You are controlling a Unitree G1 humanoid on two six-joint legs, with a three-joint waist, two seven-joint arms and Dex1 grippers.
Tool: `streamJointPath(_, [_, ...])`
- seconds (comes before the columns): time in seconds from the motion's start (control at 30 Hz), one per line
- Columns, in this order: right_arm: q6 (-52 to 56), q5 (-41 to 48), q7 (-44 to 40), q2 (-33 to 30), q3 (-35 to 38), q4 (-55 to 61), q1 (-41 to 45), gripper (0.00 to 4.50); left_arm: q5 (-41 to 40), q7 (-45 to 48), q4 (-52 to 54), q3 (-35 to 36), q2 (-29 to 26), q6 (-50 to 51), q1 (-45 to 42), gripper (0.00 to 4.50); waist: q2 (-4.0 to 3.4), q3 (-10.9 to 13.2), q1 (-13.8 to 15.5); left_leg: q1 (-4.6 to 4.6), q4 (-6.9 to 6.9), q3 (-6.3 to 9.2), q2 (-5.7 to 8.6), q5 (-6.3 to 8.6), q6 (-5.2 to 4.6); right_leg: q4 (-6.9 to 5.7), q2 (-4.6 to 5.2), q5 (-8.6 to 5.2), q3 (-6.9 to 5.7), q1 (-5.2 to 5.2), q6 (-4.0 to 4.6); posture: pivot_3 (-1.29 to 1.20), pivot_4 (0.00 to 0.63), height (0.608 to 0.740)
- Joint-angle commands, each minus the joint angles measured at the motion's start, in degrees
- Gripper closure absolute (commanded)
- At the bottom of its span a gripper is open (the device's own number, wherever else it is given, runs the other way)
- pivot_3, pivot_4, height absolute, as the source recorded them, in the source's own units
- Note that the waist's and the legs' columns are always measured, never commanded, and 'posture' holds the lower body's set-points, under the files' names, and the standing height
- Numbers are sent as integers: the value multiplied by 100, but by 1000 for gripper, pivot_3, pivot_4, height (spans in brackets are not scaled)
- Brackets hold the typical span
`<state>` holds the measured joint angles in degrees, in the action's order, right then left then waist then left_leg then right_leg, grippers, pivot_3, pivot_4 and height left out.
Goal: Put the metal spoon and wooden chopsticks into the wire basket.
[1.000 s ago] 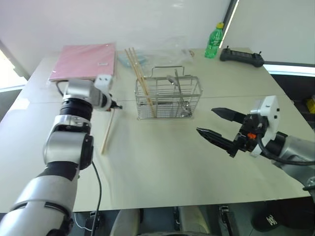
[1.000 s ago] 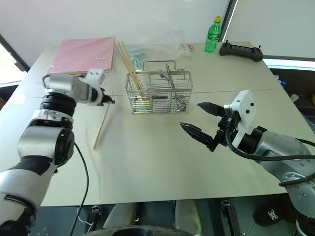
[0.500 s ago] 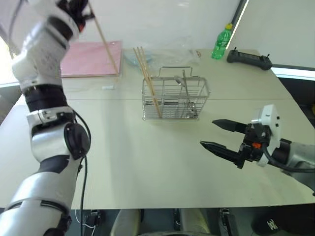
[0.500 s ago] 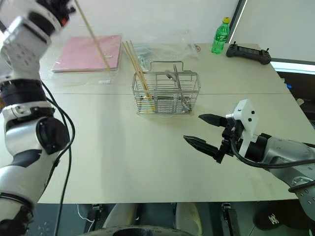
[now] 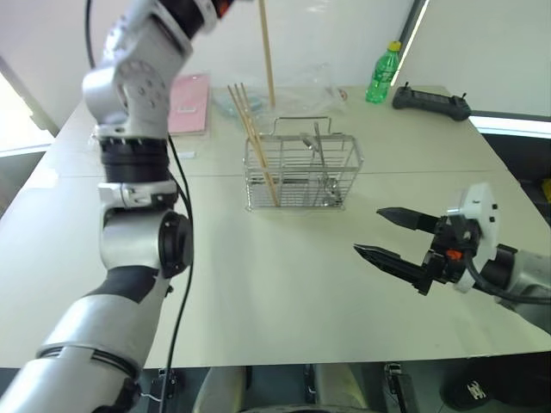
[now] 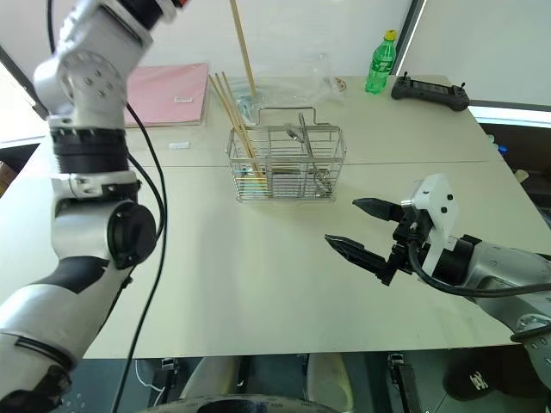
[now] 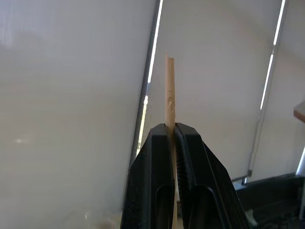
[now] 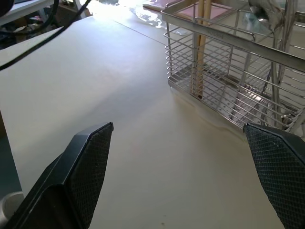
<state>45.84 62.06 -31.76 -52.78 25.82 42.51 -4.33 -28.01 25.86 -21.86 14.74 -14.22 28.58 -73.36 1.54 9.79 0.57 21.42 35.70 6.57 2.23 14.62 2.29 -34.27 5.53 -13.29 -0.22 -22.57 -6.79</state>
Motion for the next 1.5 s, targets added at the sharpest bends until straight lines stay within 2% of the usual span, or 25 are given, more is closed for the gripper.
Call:
streamJointPath(0.03, [-71, 103, 82, 40, 230, 147, -29, 0, -14, -13, 399, -114, -38, 76, 134, 4387, 0, 0, 10, 1, 0, 0, 0, 0, 0, 0, -1, 1, 0, -1, 1, 0, 150, 728])
streamJointPath(0.37, [-140, 56, 126, 59, 144, 138, -48, 0, -149, -88, 1094, -470, 112, 1005, 876, 4387, 0, 0, 20, 4, 13, 1, 2, 1, -2, 4, 2, 1, 0, 7, 3, 0, 150, 728])
streamJointPath(0.47, [-148, 48, 134, 66, 122, 131, -24, 0, -246, -138, 1209, -412, 143, 1200, 942, 3459, 1, 1, 17, 5, 16, 2, 2, 1, -2, 3, 1, 1, 0, 7, 5, 0, 150, 728])
streamJointPath(0.6, [-151, 26, 87, 30, 153, 90, -4, 0, -241, -17, 1438, -507, 11, 1355, 1031, 1413, 0, 0, 14, 4, 17, 1, 2, 1, -2, 3, 1, 1, 0, 7, 6, 0, 150, 728])
streamJointPath(0.67, [-140, 5, 37, -39, 200, 38, 39, 0, -324, 8, 1499, -466, -78, 1566, 1010, 555, 0, 0, 16, 4, 17, 1, 2, 1, -2, 2, 1, 1, 0, 7, 6, 0, 150, 728])
streamJointPath(0.87, [-148, -185, -344, -452, 419, -350, 348, 0, -590, 168, 1264, -150, -574, 1950, 628, 555, 0, 2, 11, 4, 23, 1, 2, 1, -2, 3, 1, 0, 0, 9, 8, 0, 150, 728])
streamJointPath(0.93, [-164, -312, -576, -658, 518, -615, 505, 0, -557, 596, 1082, -259, -993, 1963, 518, 555, -3, 3, -3, 5, 24, -1, 2, 1, -2, 2, 0, 0, 0, 7, 9, 0, 150, 728])
streamJointPath(1.0, [-186, -445, -823, -868, 566, -874, 678, 0, -479, 1441, 1010, -626, -1574, 1952, 525, 555, -9, 1, -15, 4, 19, -3, 1, 1, -3, 2, -1, 1, 0, 5, 11, 0, 150, 728])
streamJointPath(1.1, [-295, -714, -1235, -1110, 576, -1245, 858, 0, -243, 3021, 1261, -1292, -2514, 1437, 845, 555, -18, -1, -29, 3, 7, -5, 1, 3, -5, 3, -1, -2, 0, 1, 18, 0, 150, 728])
streamJointPath(1.23, [-407, -963, -1555, -1184, 542, -1502, 977, 0, -138, 4309, 1542, -1727, -3392, 1178, 1366, 555, -22, -1, -19, 4, -6, -7, -2, 3, -5, 8, 1, -9, 1, -4, 31, 0, 150, 728])
streamJointPath(1.37, [-435, -1092, -1672, -1093, 526, -1515, 994, 0, 66, 4998, 2018, -1875, -3949, 694, 2190, 555, -23, 0, -1, 10, -5, -6, -7, 3, -5, 12, 3, -10, 2, -8, 35, 0, 150, 728])
streamJointPath(1.5, [-386, -1106, -1644, -969, 508, -1402, 978, 0, 323, 5003, 2303, -1893, -4079, 419, 2785, 555, -22, 0, 23, 9, -5, -8, -10, 3, -5, 13, 6, -11, 5, -7, 38, 0, 150, 728])
